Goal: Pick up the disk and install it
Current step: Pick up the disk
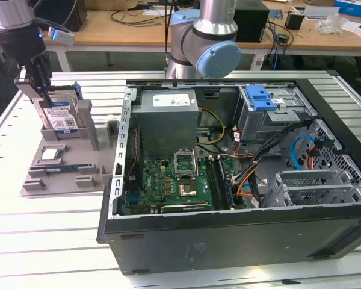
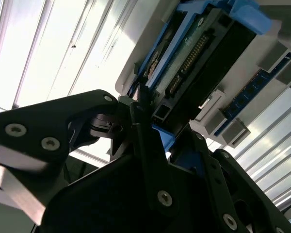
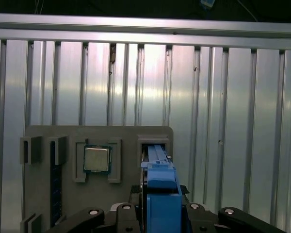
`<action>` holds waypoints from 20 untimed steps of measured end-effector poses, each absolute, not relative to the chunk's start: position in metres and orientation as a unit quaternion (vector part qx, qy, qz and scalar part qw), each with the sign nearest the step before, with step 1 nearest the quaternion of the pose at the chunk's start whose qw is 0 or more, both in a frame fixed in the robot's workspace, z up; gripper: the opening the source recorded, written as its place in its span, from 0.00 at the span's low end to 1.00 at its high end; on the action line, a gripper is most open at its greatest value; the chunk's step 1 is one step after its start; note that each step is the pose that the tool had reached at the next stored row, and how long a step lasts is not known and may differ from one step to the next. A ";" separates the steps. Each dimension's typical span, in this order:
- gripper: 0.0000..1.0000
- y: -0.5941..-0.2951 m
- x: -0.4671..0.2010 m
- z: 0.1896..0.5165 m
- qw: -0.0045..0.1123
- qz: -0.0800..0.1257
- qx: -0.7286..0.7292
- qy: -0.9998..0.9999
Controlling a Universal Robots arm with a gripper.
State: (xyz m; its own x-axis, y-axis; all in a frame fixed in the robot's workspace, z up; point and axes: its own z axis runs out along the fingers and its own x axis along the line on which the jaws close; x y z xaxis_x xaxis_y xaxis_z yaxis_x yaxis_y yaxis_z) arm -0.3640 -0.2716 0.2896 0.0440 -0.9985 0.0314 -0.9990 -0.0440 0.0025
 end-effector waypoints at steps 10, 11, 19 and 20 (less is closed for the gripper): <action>0.37 -0.270 -0.364 0.302 0.012 0.010 0.722 -0.691; 0.37 -0.270 -0.364 0.304 0.012 0.010 0.722 -0.691; 0.37 -0.269 -0.364 0.320 0.012 0.010 0.722 -0.691; 0.37 -0.269 -0.364 0.322 0.012 0.010 0.722 -0.691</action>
